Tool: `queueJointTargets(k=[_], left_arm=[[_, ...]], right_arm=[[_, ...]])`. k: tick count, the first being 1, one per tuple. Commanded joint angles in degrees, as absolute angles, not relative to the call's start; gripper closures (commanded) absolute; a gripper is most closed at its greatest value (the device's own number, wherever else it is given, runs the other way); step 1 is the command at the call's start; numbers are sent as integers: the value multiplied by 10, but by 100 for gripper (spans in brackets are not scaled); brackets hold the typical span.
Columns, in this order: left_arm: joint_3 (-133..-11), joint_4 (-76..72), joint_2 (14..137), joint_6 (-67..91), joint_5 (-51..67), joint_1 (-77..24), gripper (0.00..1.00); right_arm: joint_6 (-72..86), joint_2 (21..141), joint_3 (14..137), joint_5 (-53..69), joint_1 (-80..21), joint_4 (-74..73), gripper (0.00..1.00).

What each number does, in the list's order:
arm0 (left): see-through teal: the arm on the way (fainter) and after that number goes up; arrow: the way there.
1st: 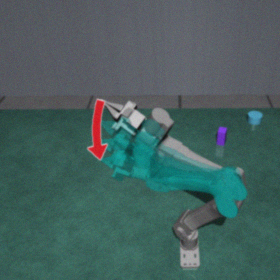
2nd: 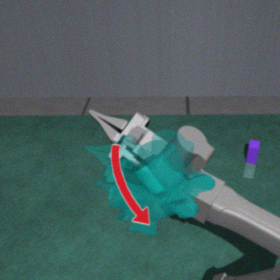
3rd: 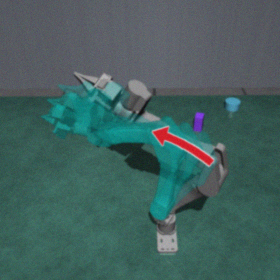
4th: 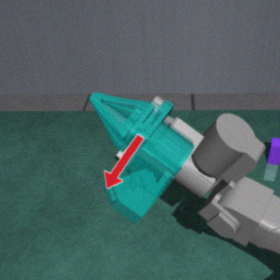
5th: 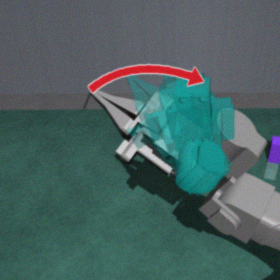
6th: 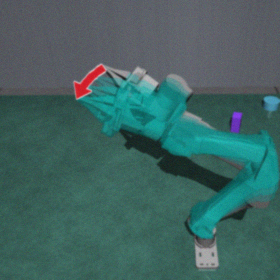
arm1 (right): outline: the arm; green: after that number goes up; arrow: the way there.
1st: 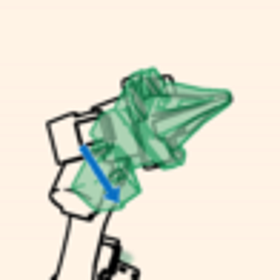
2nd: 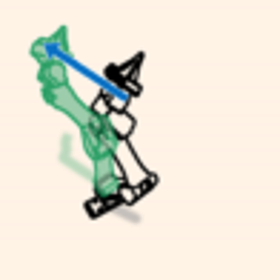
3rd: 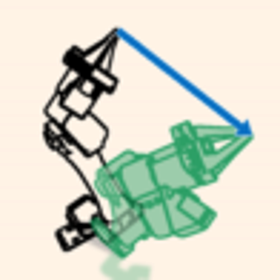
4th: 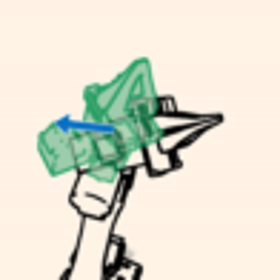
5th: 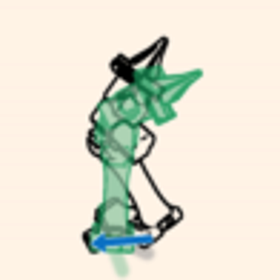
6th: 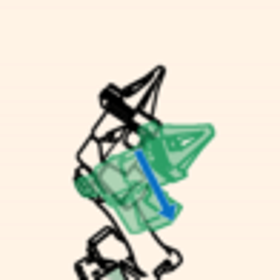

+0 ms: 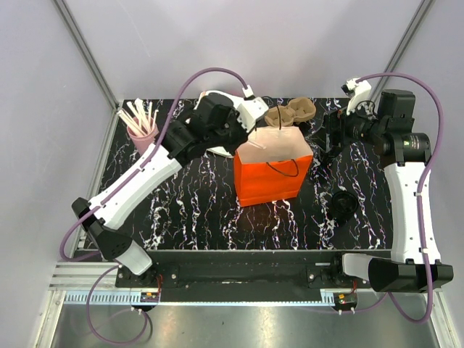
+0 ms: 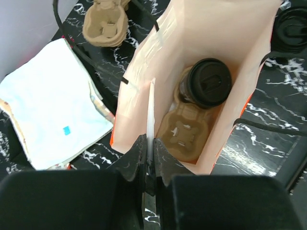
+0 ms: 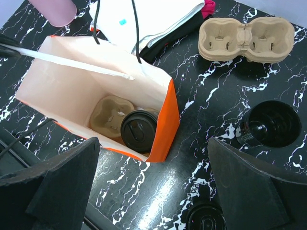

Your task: Pack the takeout coffee

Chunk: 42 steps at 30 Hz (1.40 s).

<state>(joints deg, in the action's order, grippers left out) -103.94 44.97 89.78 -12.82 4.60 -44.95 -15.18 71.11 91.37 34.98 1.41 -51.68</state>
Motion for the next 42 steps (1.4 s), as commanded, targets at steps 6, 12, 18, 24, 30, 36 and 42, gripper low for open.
queueJointTargets(k=[6,12,18,24,30,36,42], left_arm=[[-1018,406,904,-140,-17,-473,85],[-1013,410,902,-146,-9,-473,72],[-1007,400,901,-157,-43,-473,58],[-1023,401,897,-164,-61,-472,40],[-1049,401,888,-160,-62,-450,17],[-1051,403,868,-151,-53,-418,1],[-1060,401,845,-126,-26,-360,1]], right_arm=[[-155,693,911,348,16,-492,0],[-154,692,911,352,15,-492,0],[-153,690,911,352,15,-491,1],[-153,691,913,353,15,-492,0],[-156,692,919,356,15,-497,0],[-162,700,930,366,15,-506,0],[-158,708,956,372,16,-522,0]])
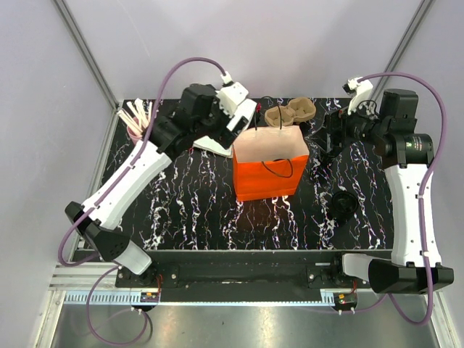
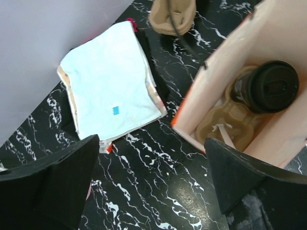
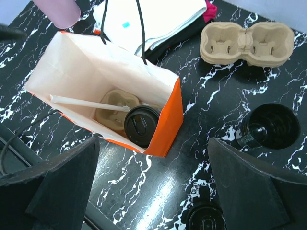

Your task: Pack the takeout coffee

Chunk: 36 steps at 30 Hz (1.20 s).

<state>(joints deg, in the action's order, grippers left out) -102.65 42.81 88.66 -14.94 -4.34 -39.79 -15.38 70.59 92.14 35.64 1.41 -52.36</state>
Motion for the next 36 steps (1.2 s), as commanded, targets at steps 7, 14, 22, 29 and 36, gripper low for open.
queueJointTargets(k=[7,14,22,29,36], left_arm=[[-1066,396,813,-92,20,-260,1],[-1044,375,781,-34,97,-115,1],[-990,335,728,12,112,-1,1],[-993,340,691,4,69,45,1],[-1048,372,669,4,51,57,1]], right_arm=[[-176,717,984,363,15,-540,0],[-179,722,1012,328,15,-543,0],[-158,736,1072,215,15,-536,0],[-142,753,1132,151,15,-536,0],[-139,758,1172,111,15,-541,0]])
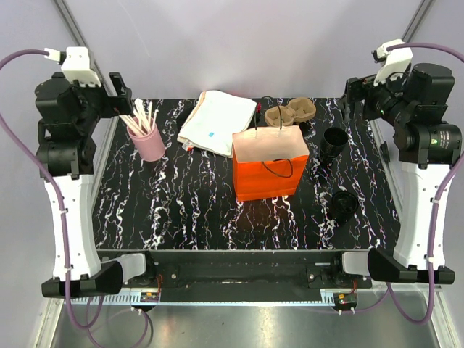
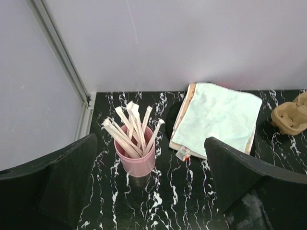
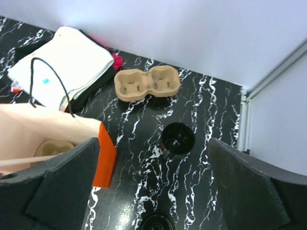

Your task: Pack the takeout coffee

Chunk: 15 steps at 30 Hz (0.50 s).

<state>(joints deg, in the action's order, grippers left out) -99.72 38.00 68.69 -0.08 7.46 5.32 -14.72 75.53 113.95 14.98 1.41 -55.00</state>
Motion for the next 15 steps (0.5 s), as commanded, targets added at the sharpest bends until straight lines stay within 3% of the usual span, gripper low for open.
queueJointTargets(k=[1,15], left_arm=[[-1064,375,666,7,45,57,1],[-1136,421,656,15,25,57,1]], right_arm=[[-140,759,1176,108,15,-543,0],[-133,758,1227,126,15,-570,0]])
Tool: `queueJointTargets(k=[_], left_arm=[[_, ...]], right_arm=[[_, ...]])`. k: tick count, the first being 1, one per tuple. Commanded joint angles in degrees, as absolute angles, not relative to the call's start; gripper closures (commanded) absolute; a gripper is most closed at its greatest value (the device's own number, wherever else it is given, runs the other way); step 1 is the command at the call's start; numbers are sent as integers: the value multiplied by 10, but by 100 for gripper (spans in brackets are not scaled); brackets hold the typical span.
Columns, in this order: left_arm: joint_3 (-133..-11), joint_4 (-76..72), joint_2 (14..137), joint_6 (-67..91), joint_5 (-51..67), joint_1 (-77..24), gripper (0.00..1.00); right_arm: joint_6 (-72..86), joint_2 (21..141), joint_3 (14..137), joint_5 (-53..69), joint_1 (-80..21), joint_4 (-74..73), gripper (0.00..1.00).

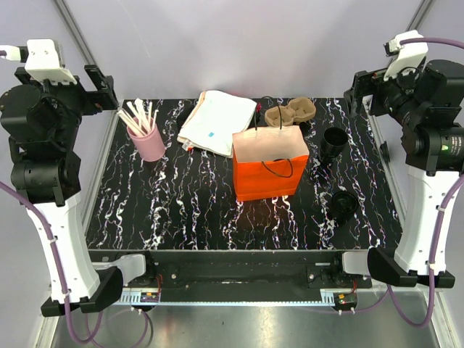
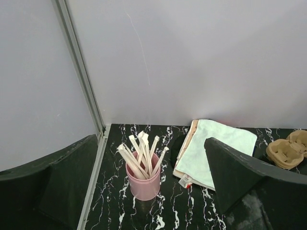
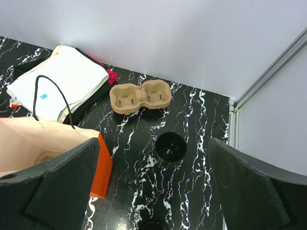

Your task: Pack the takeout coffee

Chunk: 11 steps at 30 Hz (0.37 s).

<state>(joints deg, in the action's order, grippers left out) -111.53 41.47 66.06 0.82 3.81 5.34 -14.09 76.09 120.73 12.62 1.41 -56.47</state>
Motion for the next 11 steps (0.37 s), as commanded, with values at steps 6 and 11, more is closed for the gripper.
queueJointTargets(k=[6,11], left_arm=[[-1136,422,654,16,30,57,1],[-1143,423,653,12,31,57,1]], right_arm=[[-134,754,1223,128,15,-570,0],[-135,753,1220,131,15,-570,0]])
